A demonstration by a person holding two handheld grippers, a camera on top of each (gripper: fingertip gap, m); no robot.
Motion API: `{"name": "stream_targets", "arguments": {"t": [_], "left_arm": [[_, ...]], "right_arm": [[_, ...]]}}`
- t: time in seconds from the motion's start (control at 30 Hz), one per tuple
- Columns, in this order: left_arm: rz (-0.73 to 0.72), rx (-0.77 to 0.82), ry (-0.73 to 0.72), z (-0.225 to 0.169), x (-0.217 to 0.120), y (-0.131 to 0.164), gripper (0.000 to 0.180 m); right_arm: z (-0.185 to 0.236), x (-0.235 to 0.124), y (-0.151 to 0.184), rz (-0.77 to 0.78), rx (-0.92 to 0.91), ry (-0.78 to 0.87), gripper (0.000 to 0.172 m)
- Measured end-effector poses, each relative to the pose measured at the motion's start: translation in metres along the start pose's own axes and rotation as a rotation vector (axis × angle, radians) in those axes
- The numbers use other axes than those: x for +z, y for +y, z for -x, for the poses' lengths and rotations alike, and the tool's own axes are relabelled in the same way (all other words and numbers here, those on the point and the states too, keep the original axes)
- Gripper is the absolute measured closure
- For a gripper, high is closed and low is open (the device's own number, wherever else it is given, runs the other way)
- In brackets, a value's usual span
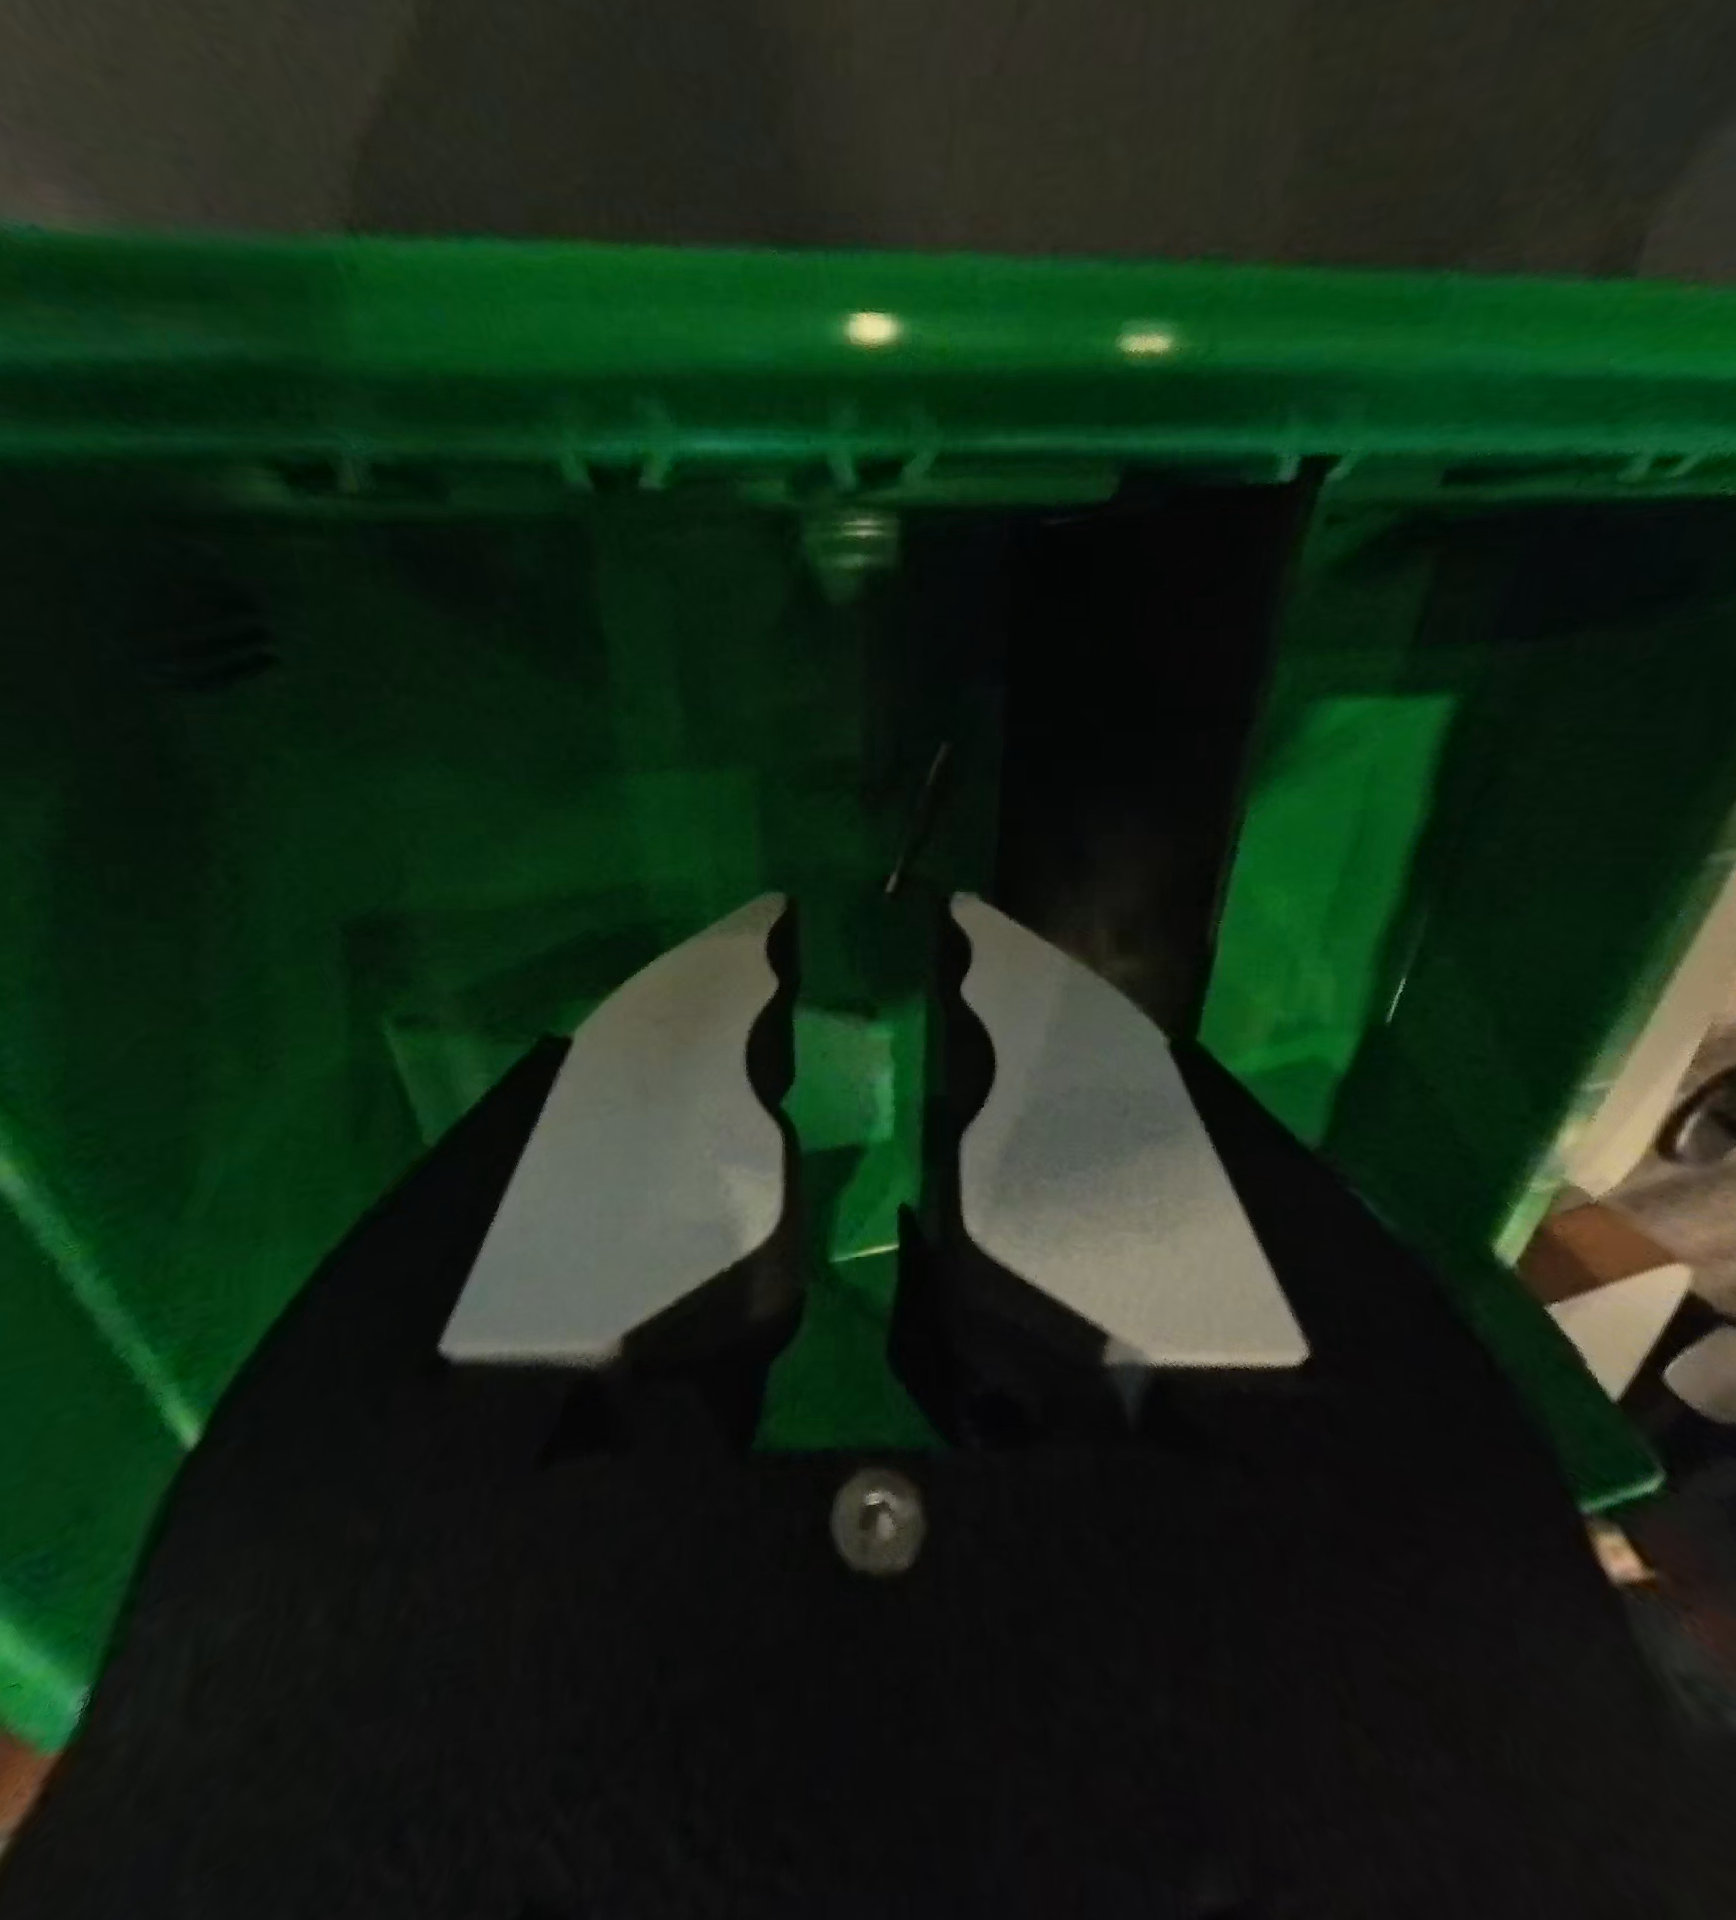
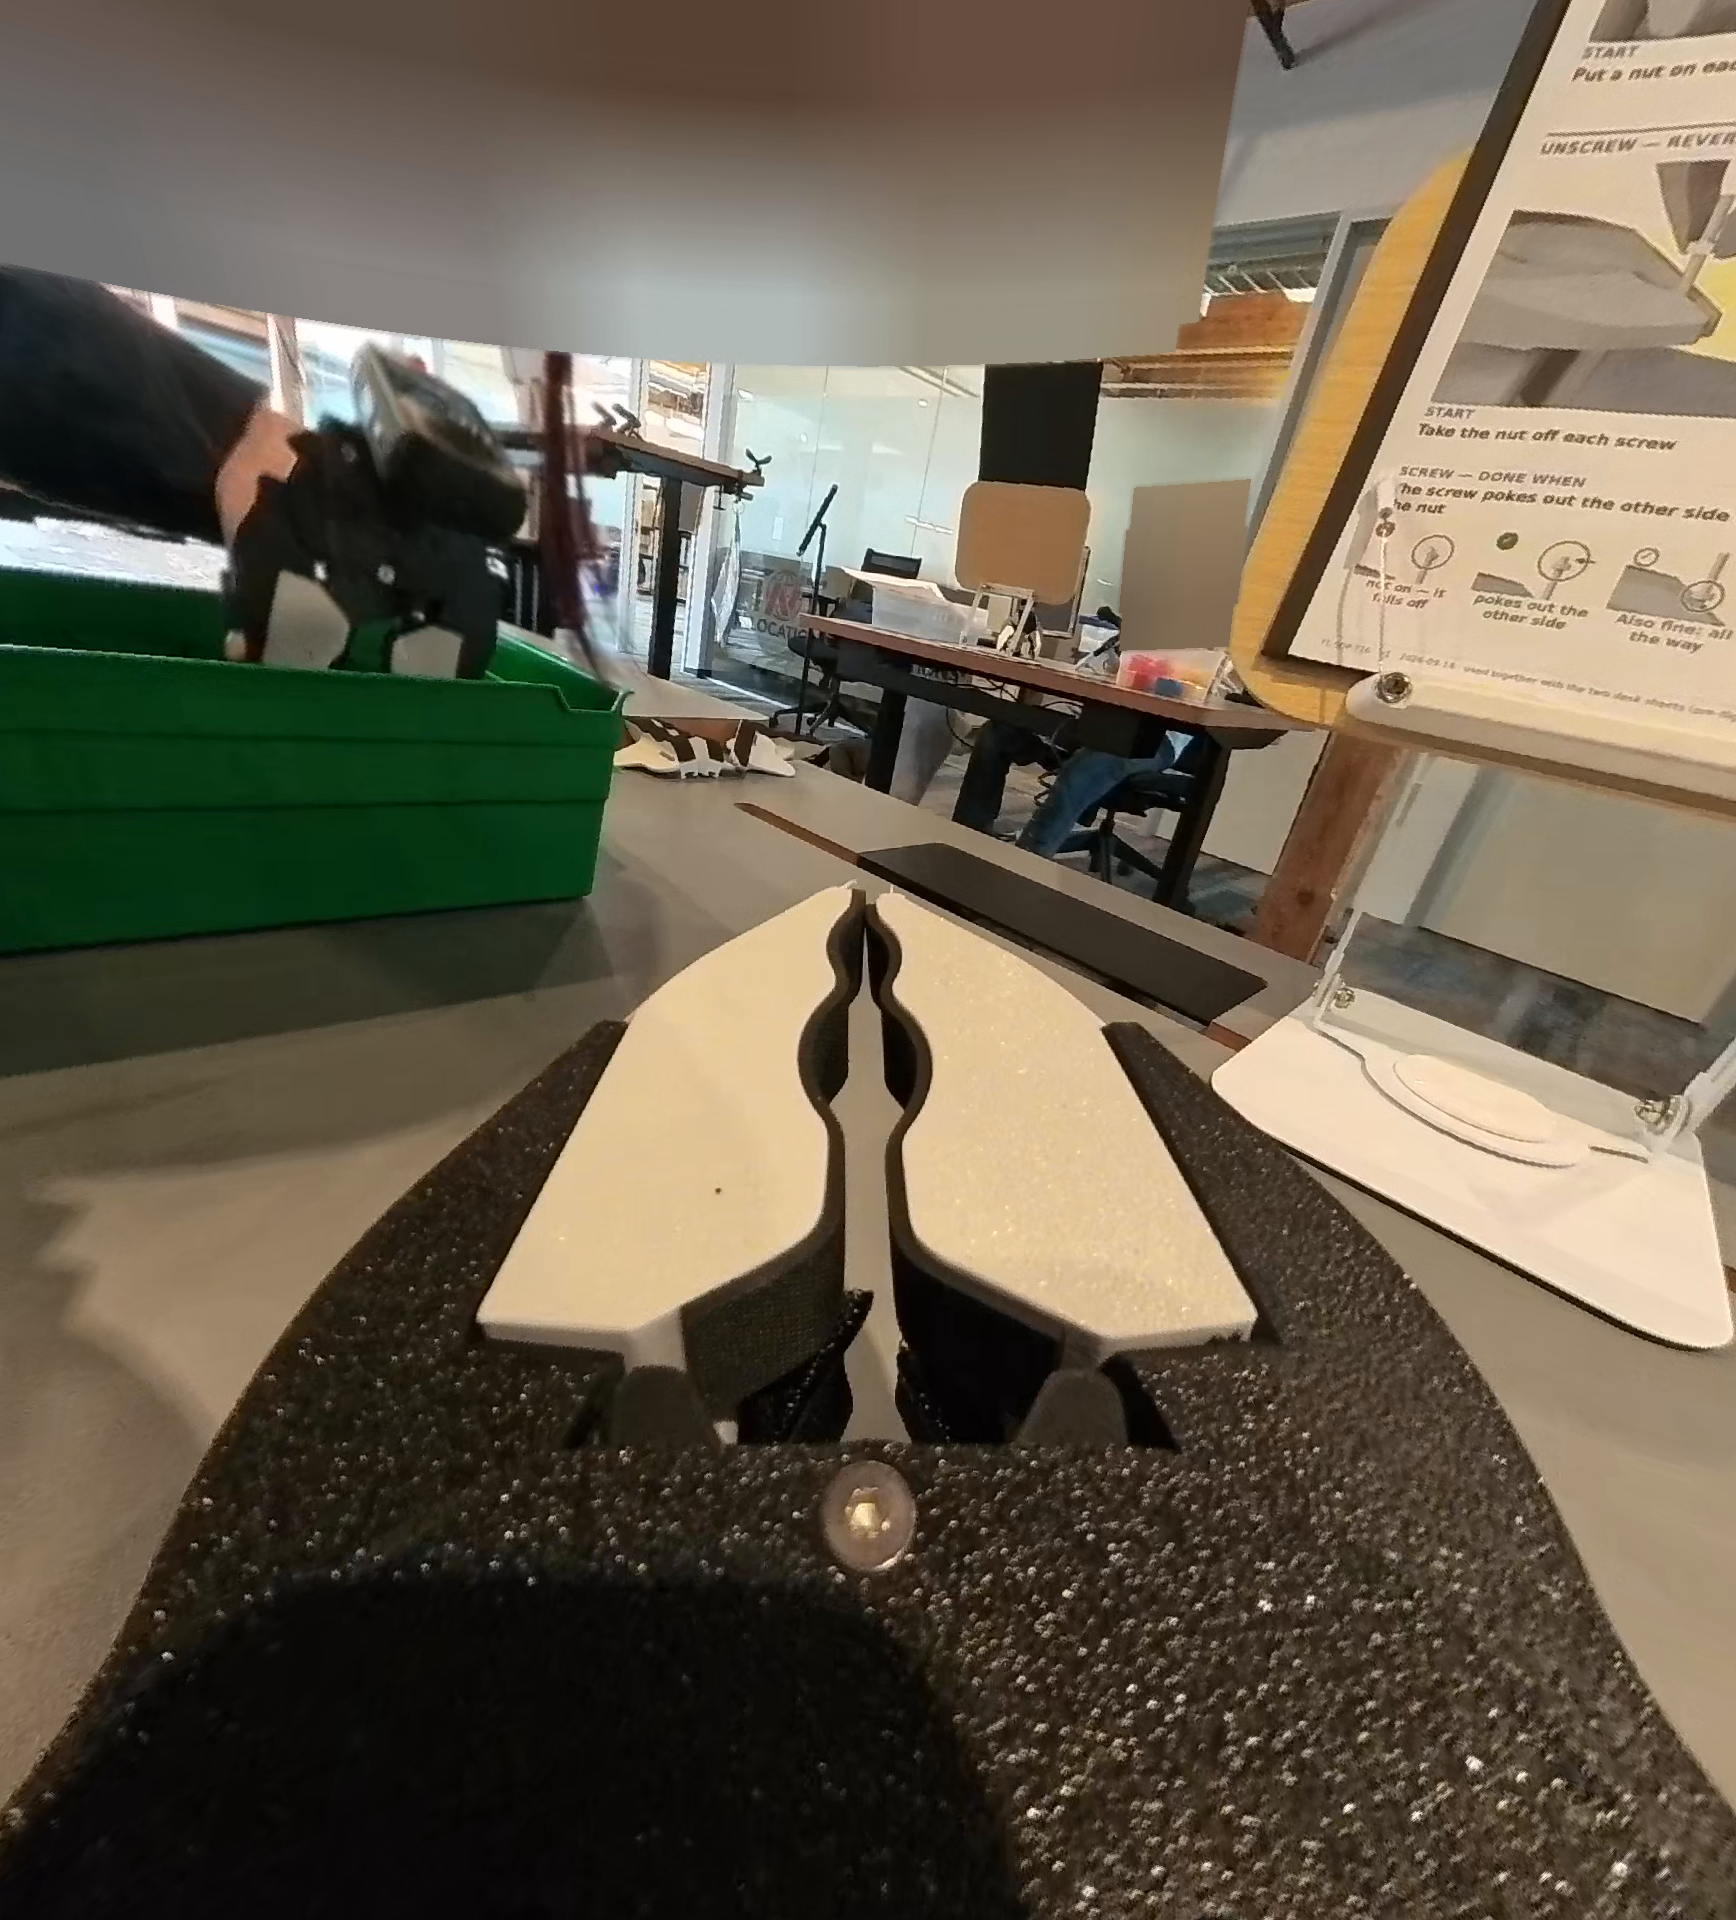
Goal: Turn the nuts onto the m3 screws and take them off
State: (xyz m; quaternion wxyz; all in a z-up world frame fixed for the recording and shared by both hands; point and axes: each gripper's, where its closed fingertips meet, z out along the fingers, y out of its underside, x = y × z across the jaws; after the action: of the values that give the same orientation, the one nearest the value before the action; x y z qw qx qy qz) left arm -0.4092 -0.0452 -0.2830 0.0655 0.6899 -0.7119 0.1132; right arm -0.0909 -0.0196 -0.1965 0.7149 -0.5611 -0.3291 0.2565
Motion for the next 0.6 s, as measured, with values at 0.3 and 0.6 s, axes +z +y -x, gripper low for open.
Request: {"name": "stream_targets", "arguments": {"t": [0.3, 0.6], "left_arm": [[0.123, 0.115, -0.003, 0.000, 0.016, 0.004, 0.148], [0.177, 0.203, -0.051, 0.005, 0.024, 0.005, 0.155]], "right_arm": [[0.000, 0.000, 0.000, 0.004, -0.004, -0.002, 0.172], [0.000, 0.000, 0.000, 0.003, -0.003, -0.002, 0.172]]}}
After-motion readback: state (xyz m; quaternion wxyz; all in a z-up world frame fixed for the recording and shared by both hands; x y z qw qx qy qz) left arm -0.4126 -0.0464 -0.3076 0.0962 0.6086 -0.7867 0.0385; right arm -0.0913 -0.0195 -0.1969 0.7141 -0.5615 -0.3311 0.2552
